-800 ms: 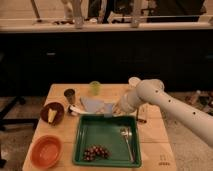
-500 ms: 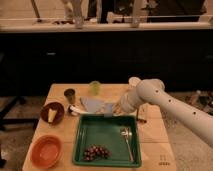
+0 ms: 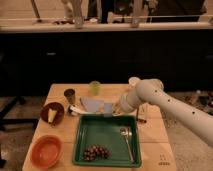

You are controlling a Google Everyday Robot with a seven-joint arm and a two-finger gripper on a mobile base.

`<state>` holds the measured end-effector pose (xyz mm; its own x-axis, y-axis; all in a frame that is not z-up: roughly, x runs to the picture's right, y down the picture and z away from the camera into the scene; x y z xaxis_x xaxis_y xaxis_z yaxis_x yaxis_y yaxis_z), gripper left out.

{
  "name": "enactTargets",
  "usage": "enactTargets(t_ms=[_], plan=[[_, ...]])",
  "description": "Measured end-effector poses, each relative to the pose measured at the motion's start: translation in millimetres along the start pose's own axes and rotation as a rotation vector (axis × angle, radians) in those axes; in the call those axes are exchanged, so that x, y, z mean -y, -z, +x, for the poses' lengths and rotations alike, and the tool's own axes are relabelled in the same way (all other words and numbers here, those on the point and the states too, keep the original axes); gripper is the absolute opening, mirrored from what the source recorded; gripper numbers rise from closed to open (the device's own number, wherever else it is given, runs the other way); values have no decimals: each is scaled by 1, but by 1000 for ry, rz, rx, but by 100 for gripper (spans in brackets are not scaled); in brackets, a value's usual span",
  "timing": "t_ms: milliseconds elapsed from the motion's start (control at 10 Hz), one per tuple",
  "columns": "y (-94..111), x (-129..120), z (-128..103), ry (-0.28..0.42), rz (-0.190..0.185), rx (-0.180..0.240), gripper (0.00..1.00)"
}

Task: Place sponge in tray

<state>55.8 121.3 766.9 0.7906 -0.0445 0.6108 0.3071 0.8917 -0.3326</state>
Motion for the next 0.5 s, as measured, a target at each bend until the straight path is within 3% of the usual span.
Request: enactTargets(t_ms=[500], plan=[[-9, 6, -24, 45, 3, -4, 0]])
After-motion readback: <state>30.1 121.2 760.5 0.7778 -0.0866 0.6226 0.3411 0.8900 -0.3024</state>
